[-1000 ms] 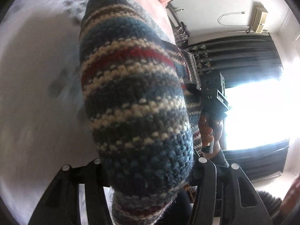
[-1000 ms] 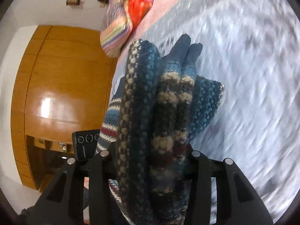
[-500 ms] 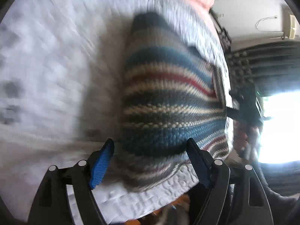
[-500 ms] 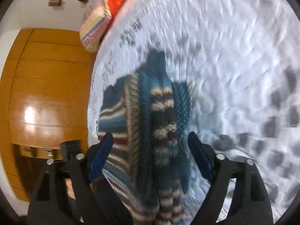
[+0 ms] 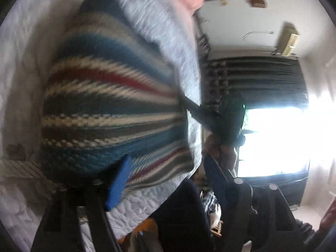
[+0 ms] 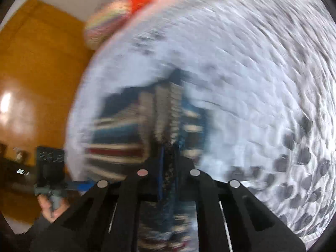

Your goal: Fold small clothes

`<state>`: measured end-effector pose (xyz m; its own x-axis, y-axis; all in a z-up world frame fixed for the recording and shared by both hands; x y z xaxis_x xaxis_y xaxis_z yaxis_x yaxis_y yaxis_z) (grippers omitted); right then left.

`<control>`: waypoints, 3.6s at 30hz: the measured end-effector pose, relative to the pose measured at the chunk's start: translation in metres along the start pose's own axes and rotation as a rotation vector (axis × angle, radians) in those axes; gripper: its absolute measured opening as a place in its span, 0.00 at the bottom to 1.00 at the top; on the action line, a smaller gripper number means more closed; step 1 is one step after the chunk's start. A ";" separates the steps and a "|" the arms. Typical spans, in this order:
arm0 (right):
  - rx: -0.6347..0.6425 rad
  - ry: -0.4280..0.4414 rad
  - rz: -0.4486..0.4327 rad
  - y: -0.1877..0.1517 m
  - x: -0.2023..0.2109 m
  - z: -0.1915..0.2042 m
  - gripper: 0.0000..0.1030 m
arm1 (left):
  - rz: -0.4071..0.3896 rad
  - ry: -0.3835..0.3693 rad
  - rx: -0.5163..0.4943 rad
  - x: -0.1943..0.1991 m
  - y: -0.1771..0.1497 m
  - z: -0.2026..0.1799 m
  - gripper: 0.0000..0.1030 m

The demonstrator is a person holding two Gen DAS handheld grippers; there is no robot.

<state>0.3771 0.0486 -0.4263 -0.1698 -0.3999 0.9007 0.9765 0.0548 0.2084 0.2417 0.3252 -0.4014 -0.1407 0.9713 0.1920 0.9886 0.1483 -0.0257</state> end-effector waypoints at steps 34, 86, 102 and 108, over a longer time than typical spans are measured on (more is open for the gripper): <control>0.143 -0.044 0.037 -0.001 -0.008 0.019 0.05 | -0.120 0.172 -0.049 0.006 0.072 -0.004 0.58; 0.161 -0.527 -0.341 -0.263 0.271 0.142 0.96 | -0.306 0.993 -0.623 0.032 -0.245 -0.236 0.89; 0.184 -0.591 -0.509 -0.285 0.346 0.172 0.97 | -0.344 0.943 -0.611 0.030 -0.265 -0.278 0.89; 0.189 -0.593 -0.514 -0.283 0.347 0.173 0.97 | -0.349 0.942 -0.621 0.029 -0.268 -0.280 0.89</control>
<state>0.0186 0.0532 -0.1069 -0.6858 0.1321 0.7157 0.7270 0.1712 0.6650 -0.0121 0.2617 -0.1140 -0.5704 0.3371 0.7490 0.7976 0.0094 0.6031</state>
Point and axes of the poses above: each gripper's, at about its wrist camera, not at the fingertips, and x roughly against the way its jaws point, z to its left, y to its top, the point moved 4 cm from there along -x, roughly the way its jaws point, and after that the axes turned 15 degrees about -y, right-handed, at the moved point
